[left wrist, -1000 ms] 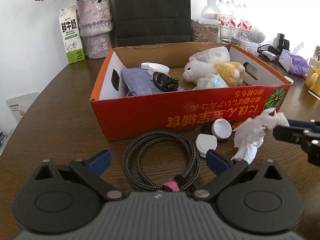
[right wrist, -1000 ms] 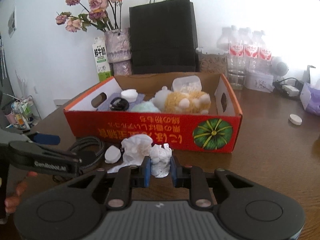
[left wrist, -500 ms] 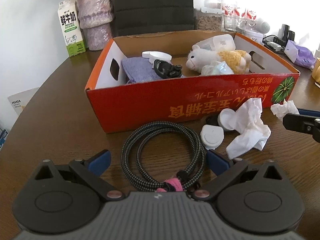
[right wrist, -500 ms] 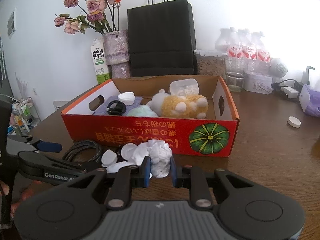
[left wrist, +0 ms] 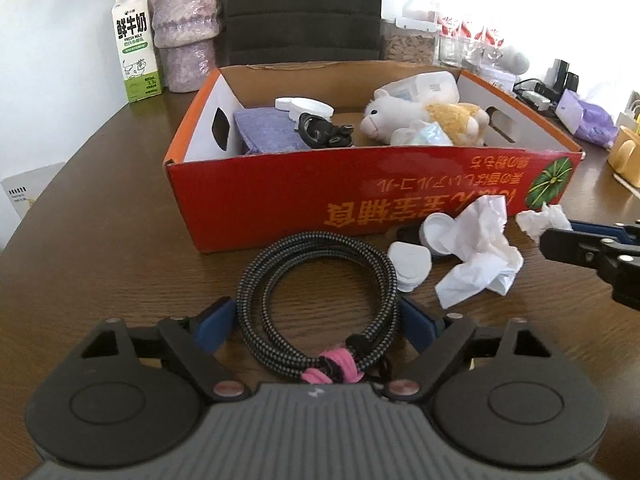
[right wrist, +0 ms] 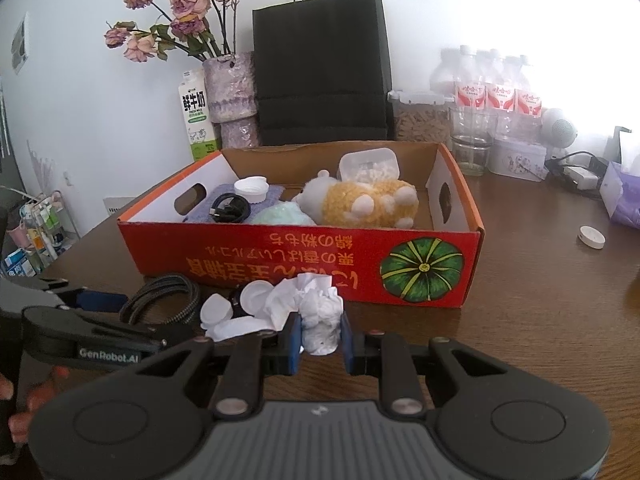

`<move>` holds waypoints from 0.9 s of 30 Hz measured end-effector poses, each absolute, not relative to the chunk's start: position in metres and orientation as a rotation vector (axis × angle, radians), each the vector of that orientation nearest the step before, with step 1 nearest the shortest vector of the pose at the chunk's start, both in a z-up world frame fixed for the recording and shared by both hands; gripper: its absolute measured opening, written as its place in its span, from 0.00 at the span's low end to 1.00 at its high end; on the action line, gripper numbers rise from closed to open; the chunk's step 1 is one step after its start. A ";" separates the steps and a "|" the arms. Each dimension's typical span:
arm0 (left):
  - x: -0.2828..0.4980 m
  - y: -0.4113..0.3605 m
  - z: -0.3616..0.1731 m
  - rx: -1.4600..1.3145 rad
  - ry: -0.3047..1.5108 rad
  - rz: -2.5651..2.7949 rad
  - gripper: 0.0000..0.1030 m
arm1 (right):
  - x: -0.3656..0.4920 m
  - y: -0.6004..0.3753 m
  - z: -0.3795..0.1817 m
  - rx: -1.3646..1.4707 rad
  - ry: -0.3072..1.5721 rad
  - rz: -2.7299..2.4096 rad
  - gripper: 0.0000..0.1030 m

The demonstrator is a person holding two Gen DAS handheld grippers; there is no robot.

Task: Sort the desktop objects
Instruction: 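Grasp the braided black cable with the left tool while the right tool holds the tissue, then carry the braided cable and tissue over the box with both tools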

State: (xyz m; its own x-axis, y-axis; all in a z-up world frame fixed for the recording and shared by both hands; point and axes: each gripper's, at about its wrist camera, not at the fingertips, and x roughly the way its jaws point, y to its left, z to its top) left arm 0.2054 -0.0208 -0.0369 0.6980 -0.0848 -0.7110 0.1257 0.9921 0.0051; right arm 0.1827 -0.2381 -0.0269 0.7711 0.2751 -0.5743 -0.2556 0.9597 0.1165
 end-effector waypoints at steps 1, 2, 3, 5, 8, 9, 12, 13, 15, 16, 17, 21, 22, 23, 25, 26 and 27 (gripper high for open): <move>0.203 -0.020 -0.036 0.051 0.780 -0.118 0.84 | 0.182 -0.238 -0.026 0.032 0.626 0.289 0.19; 0.201 -0.020 -0.034 0.049 0.772 -0.119 0.84 | 0.182 -0.237 -0.026 0.032 0.626 0.290 0.19; 0.199 -0.019 -0.032 0.046 0.762 -0.119 0.84 | 0.182 -0.236 -0.025 0.031 0.623 0.291 0.19; 0.195 -0.019 -0.027 0.043 0.747 -0.118 0.84 | 0.181 -0.235 -0.023 0.031 0.618 0.293 0.19; 0.190 -0.017 -0.018 0.037 0.720 -0.122 0.84 | 0.180 -0.233 -0.019 0.028 0.607 0.297 0.19; 0.188 -0.017 -0.015 0.036 0.711 -0.122 0.84 | 0.180 -0.232 -0.017 0.026 0.603 0.298 0.19; 0.185 -0.016 -0.006 0.031 0.683 -0.135 0.84 | 0.178 -0.230 -0.013 0.021 0.591 0.302 0.19; 0.183 -0.015 -0.002 0.029 0.670 -0.136 0.84 | 0.178 -0.229 -0.011 0.019 0.585 0.303 0.19; 0.181 -0.014 0.007 0.028 0.637 -0.139 0.84 | 0.178 -0.227 -0.006 0.015 0.572 0.305 0.19; 0.181 -0.013 0.013 0.025 0.620 -0.140 0.84 | 0.178 -0.227 -0.002 0.013 0.563 0.306 0.19; 0.182 -0.013 0.018 0.024 0.606 -0.139 0.84 | 0.179 -0.226 0.002 0.010 0.553 0.307 0.19; 0.188 -0.013 0.040 0.016 0.536 -0.132 0.84 | 0.184 -0.221 0.020 0.001 0.506 0.315 0.19; 0.191 -0.014 0.045 0.011 0.520 -0.131 0.84 | 0.187 -0.219 0.025 0.000 0.492 0.317 0.19; 0.194 -0.015 0.050 0.007 0.506 -0.131 0.84 | 0.190 -0.217 0.030 -0.001 0.480 0.319 0.19; 0.202 -0.016 0.059 -0.004 0.477 -0.129 0.84 | 0.196 -0.213 0.039 -0.003 0.458 0.321 0.19; 0.207 -0.017 0.063 -0.008 0.465 -0.127 0.84 | 0.200 -0.211 0.043 -0.003 0.448 0.322 0.19; 0.212 -0.018 0.066 -0.013 0.453 -0.125 0.84 | 0.204 -0.209 0.046 -0.003 0.440 0.322 0.19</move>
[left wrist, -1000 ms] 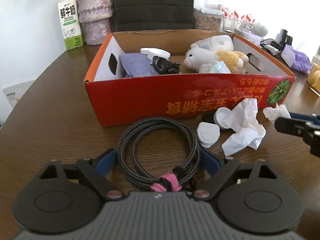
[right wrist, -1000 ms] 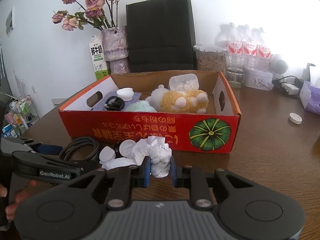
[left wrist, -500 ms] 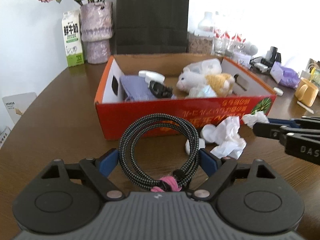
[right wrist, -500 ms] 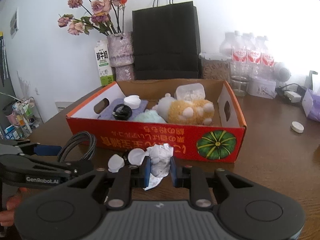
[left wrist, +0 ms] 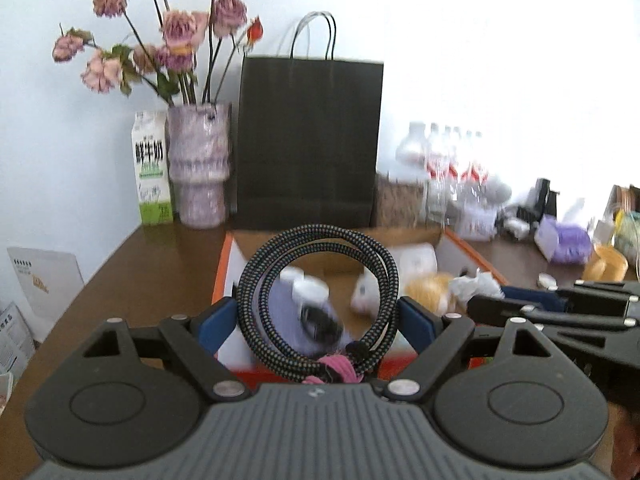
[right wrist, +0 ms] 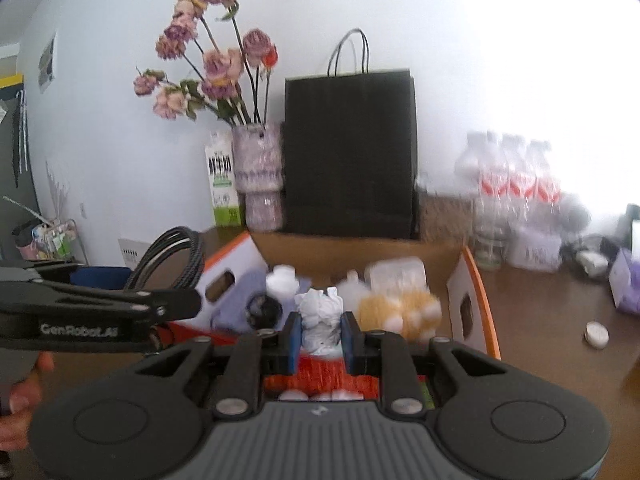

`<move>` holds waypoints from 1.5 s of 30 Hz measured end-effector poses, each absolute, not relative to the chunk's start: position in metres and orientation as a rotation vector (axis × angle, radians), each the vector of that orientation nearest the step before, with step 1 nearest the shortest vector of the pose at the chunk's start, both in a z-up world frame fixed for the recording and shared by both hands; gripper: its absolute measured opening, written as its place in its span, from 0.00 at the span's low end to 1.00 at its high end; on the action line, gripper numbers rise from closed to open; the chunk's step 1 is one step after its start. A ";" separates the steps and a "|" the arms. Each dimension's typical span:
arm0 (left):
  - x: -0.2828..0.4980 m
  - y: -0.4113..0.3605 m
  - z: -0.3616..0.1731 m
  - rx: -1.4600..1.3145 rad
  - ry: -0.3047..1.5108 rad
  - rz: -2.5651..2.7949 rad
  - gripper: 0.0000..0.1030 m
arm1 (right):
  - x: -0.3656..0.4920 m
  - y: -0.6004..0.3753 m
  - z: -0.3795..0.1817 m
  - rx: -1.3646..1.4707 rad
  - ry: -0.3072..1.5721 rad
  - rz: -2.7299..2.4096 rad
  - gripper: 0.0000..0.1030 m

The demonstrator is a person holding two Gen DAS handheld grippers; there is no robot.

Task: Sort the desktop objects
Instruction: 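Carry the braided cable and tissue over the box with both tools, then open both tools to drop the cable and tissue into the box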

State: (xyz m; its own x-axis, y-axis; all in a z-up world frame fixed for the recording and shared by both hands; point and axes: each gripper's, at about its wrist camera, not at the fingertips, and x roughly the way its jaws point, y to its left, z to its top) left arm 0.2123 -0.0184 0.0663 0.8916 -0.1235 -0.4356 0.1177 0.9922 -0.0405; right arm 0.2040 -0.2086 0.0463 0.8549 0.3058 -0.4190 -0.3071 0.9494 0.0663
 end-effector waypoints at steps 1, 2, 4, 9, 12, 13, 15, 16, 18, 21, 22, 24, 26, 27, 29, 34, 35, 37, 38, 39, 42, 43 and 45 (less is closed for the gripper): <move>0.217 -0.019 0.069 -0.017 0.445 -0.122 0.84 | 0.208 -0.206 0.049 -0.002 0.432 0.322 0.19; 0.222 -0.020 0.071 -0.022 0.439 -0.119 0.84 | 0.214 -0.205 0.053 0.001 0.424 0.322 0.19; 0.235 -0.022 0.073 -0.033 0.432 -0.111 0.84 | 0.223 -0.202 0.058 0.006 0.414 0.321 0.19; 0.263 -0.021 0.070 -0.059 0.437 -0.099 0.84 | 0.254 -0.200 0.061 0.033 0.413 0.303 0.19; 0.279 -0.021 0.063 -0.061 0.451 -0.093 0.85 | 0.271 -0.201 0.055 0.041 0.428 0.294 0.19; 0.285 -0.021 0.060 -0.061 0.458 -0.092 0.85 | 0.277 -0.201 0.052 0.045 0.436 0.292 0.19; 0.294 -0.022 0.053 -0.059 0.474 -0.090 0.85 | 0.286 -0.202 0.045 0.051 0.450 0.290 0.19; 0.298 -0.022 0.051 -0.056 0.481 -0.089 0.85 | 0.291 -0.202 0.041 0.052 0.458 0.289 0.19; 0.306 -0.024 0.044 -0.045 0.494 -0.086 0.85 | 0.300 -0.203 0.033 0.056 0.475 0.286 0.19; 0.317 -0.026 0.033 -0.036 0.513 -0.076 0.85 | 0.310 -0.203 0.020 0.048 0.504 0.285 0.19; 0.320 -0.027 0.029 -0.033 0.523 -0.073 0.85 | 0.313 -0.203 0.015 0.042 0.515 0.284 0.19; 0.325 -0.029 0.022 -0.024 0.543 -0.070 0.85 | 0.317 -0.202 0.008 0.027 0.533 0.281 0.19; 0.328 -0.030 0.015 -0.010 0.561 -0.064 0.85 | 0.319 -0.201 0.002 0.023 0.549 0.285 0.19; 0.329 -0.030 0.012 -0.005 0.569 -0.063 0.85 | 0.319 -0.201 0.001 0.023 0.554 0.287 0.19; 0.330 -0.031 0.009 0.001 0.575 -0.063 0.85 | 0.319 -0.200 -0.002 0.013 0.556 0.283 0.19; 0.328 -0.035 0.007 0.024 0.571 -0.054 0.86 | 0.318 -0.199 -0.004 0.002 0.562 0.278 0.20; 0.328 -0.035 0.006 0.026 0.571 -0.048 0.86 | 0.318 -0.199 -0.005 0.001 0.564 0.278 0.22; 0.329 -0.036 0.006 0.029 0.581 -0.037 0.87 | 0.318 -0.200 -0.005 0.006 0.566 0.272 0.23; 0.329 -0.036 0.007 0.034 0.583 -0.034 0.87 | 0.318 -0.201 -0.004 0.007 0.566 0.271 0.28; 0.328 -0.036 0.007 0.045 0.580 -0.022 0.90 | 0.318 -0.201 -0.003 0.006 0.566 0.267 0.35; 0.326 -0.037 0.010 0.078 0.553 0.037 1.00 | 0.317 -0.205 0.001 0.009 0.560 0.241 0.56; 0.325 -0.035 0.011 0.077 0.545 0.043 1.00 | 0.317 -0.208 0.002 0.019 0.560 0.235 0.63; 0.324 -0.032 0.014 0.060 0.544 0.038 1.00 | 0.317 -0.212 0.004 0.035 0.554 0.229 0.92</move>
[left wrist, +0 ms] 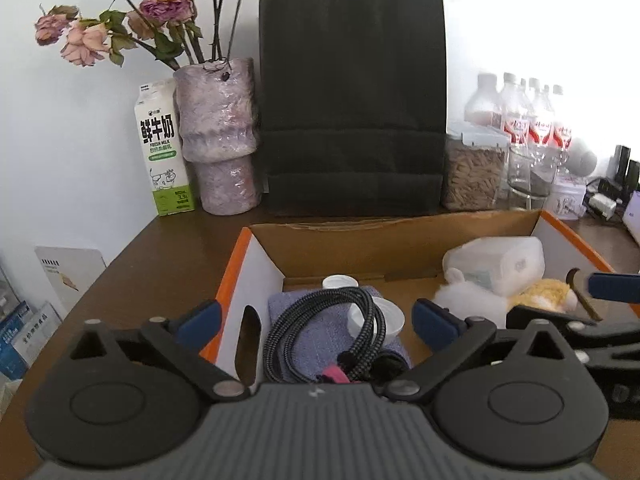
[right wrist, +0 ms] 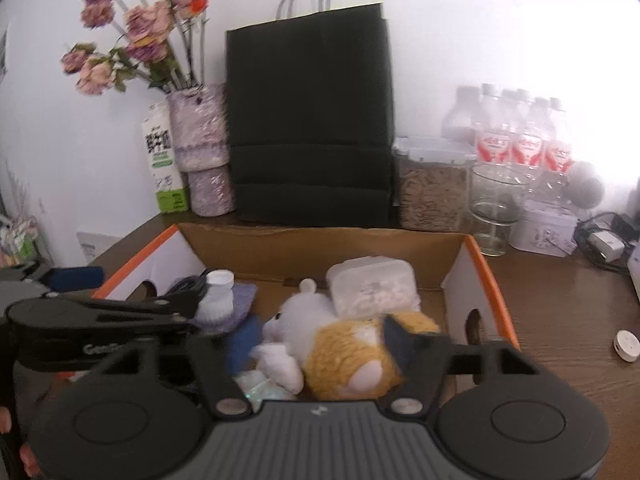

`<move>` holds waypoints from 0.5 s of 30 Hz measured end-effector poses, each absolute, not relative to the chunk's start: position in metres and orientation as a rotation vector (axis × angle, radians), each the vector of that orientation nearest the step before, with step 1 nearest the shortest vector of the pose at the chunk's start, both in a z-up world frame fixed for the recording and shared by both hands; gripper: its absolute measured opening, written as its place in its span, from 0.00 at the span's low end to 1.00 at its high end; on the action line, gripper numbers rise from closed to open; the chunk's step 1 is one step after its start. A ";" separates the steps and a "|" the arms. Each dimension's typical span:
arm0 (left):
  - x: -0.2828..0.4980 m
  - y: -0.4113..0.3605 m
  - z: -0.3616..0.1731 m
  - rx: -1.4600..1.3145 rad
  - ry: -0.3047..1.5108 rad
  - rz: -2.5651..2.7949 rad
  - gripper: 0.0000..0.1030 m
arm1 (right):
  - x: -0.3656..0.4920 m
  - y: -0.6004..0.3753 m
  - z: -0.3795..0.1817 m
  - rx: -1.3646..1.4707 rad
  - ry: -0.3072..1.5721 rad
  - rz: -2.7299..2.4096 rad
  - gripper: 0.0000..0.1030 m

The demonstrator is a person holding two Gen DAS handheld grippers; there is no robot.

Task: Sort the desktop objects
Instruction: 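Open both tools to drop the cable and tissue into the box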

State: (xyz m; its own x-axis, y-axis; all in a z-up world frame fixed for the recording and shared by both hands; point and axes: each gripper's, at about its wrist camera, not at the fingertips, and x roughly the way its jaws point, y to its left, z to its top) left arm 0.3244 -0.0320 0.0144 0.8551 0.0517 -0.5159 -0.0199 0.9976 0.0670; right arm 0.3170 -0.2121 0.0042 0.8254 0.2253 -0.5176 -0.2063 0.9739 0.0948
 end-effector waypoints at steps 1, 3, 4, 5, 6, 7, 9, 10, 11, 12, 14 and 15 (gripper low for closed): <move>0.324 -0.031 0.016 0.050 0.540 0.033 1.00 | 0.316 -0.213 0.006 0.040 0.551 0.229 0.95; 0.323 -0.031 0.019 0.050 0.534 0.036 1.00 | 0.316 -0.215 0.009 0.042 0.552 0.222 1.00; 0.322 -0.032 0.020 0.055 0.533 0.038 1.00 | 0.315 -0.215 0.010 0.043 0.553 0.221 1.00; 0.321 -0.032 0.020 0.057 0.532 0.040 1.00 | 0.315 -0.216 0.011 0.044 0.555 0.224 1.00; 0.321 -0.032 0.021 0.057 0.528 0.042 1.00 | 0.314 -0.216 0.013 0.048 0.555 0.225 1.00; 0.320 -0.032 0.022 0.055 0.523 0.041 1.00 | 0.314 -0.217 0.014 0.052 0.552 0.224 1.00; 0.318 -0.031 0.024 0.048 0.517 0.041 1.00 | 0.312 -0.217 0.015 0.050 0.546 0.225 1.00; 0.318 -0.031 0.025 0.044 0.513 0.044 1.00 | 0.312 -0.217 0.016 0.049 0.543 0.223 1.00; 0.317 -0.031 0.026 0.041 0.510 0.047 1.00 | 0.311 -0.217 0.017 0.047 0.542 0.221 1.00; 0.316 -0.030 0.027 0.038 0.505 0.051 1.00 | 0.311 -0.217 0.018 0.046 0.540 0.221 1.00; 0.313 -0.031 0.029 0.036 0.495 0.061 1.00 | 0.308 -0.217 0.021 0.042 0.530 0.221 1.00; 0.310 -0.031 0.030 0.035 0.490 0.066 1.00 | 0.306 -0.216 0.023 0.038 0.523 0.221 1.00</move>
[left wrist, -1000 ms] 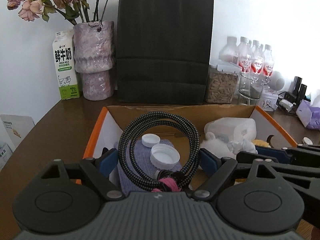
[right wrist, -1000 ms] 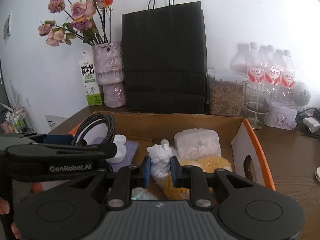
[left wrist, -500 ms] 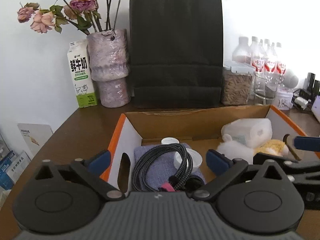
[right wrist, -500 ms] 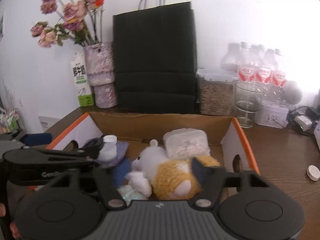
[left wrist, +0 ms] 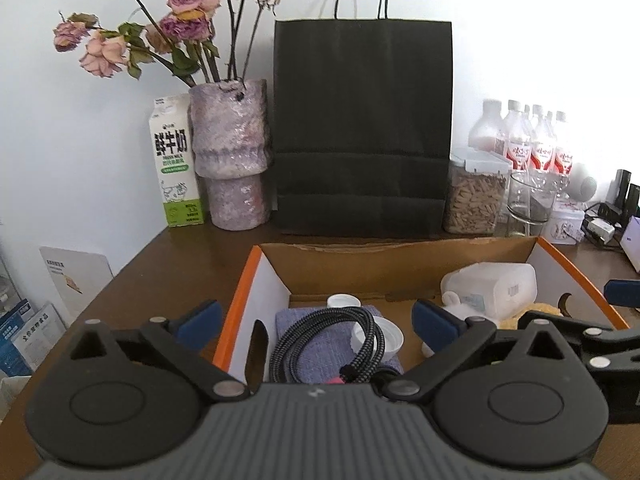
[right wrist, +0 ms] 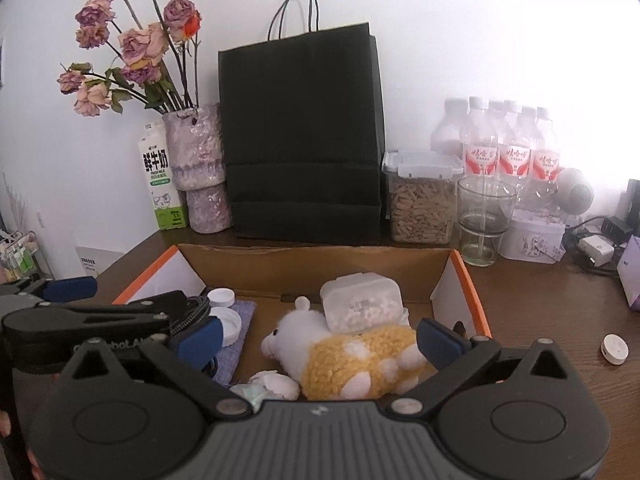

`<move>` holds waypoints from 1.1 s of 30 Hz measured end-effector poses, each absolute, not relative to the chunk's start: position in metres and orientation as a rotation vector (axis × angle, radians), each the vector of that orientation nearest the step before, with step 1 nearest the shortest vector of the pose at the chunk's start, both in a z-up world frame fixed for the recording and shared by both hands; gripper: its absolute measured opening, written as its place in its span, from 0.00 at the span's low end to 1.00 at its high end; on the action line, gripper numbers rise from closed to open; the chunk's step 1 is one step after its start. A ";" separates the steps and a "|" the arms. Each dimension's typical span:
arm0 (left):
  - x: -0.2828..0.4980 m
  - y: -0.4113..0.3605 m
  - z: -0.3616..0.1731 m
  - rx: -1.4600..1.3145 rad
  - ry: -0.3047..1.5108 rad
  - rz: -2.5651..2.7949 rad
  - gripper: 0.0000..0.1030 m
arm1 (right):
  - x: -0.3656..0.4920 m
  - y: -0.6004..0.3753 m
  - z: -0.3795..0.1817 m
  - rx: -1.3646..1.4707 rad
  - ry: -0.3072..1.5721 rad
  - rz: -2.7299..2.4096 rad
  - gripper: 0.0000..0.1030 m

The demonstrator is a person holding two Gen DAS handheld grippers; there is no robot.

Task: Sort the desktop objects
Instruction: 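Open both tools to drop the cable and tissue into the box, then withdraw both tools from the box back over the table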

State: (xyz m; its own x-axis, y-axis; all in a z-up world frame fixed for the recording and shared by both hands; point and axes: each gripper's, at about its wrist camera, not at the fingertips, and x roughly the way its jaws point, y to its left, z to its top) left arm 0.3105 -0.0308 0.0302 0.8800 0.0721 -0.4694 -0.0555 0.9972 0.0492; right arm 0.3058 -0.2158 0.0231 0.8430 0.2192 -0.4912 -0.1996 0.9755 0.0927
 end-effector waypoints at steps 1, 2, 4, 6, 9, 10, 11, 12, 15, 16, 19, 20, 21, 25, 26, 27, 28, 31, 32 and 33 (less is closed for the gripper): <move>0.308 -0.031 0.032 0.033 0.486 0.070 1.00 | 0.303 -0.215 0.026 0.036 0.514 0.220 1.00; 0.305 -0.030 0.034 0.029 0.481 0.071 1.00 | 0.300 -0.215 0.028 0.033 0.506 0.220 1.00; 0.297 -0.029 0.038 0.018 0.471 0.076 1.00 | 0.294 -0.214 0.034 0.028 0.488 0.216 1.00; 0.289 -0.028 0.042 0.012 0.463 0.077 1.00 | 0.287 -0.214 0.039 0.027 0.475 0.210 1.00; 0.274 -0.026 0.049 0.010 0.448 0.079 1.00 | 0.273 -0.215 0.047 0.026 0.454 0.218 1.00; 0.269 -0.025 0.051 0.009 0.446 0.080 1.00 | 0.267 -0.216 0.050 0.023 0.448 0.217 1.00; 0.264 -0.025 0.053 0.007 0.443 0.082 1.00 | 0.262 -0.217 0.052 0.022 0.441 0.215 1.00; 0.258 -0.024 0.054 0.003 0.438 0.081 1.00 | 0.256 -0.218 0.053 0.022 0.435 0.213 1.00; 0.241 -0.022 0.057 -0.006 0.425 0.088 1.00 | 0.239 -0.222 0.056 0.030 0.425 0.209 1.00; 0.236 -0.021 0.058 -0.004 0.420 0.088 1.00 | 0.233 -0.223 0.056 0.029 0.424 0.210 1.00; 0.219 -0.021 0.058 0.003 0.414 0.092 1.00 | 0.216 -0.227 0.052 0.024 0.431 0.210 1.00; 0.215 -0.020 0.058 0.003 0.414 0.093 1.00 | 0.211 -0.229 0.050 0.024 0.435 0.209 1.00; 0.210 -0.020 0.058 0.001 0.415 0.091 1.00 | 0.206 -0.230 0.048 0.024 0.441 0.208 1.00; 0.191 -0.018 0.054 -0.007 0.417 0.092 1.00 | 0.185 -0.237 0.038 0.024 0.467 0.211 1.00; 0.186 -0.017 0.052 -0.007 0.419 0.091 1.00 | 0.180 -0.237 0.034 0.020 0.475 0.212 1.00; 0.182 -0.017 0.049 -0.006 0.427 0.092 1.00 | 0.176 -0.238 0.031 0.015 0.482 0.213 1.00; 0.179 -0.016 0.047 -0.006 0.435 0.093 1.00 | 0.171 -0.240 0.028 0.011 0.490 0.213 1.00; 0.170 -0.013 0.039 -0.011 0.462 0.094 1.00 | 0.159 -0.245 0.019 0.008 0.512 0.215 1.00; 0.167 -0.013 0.036 -0.013 0.471 0.094 1.00 | 0.156 -0.247 0.015 0.007 0.520 0.214 1.00; 0.164 -0.013 0.033 -0.012 0.482 0.094 1.00 | 0.154 -0.249 0.013 0.006 0.527 0.213 1.00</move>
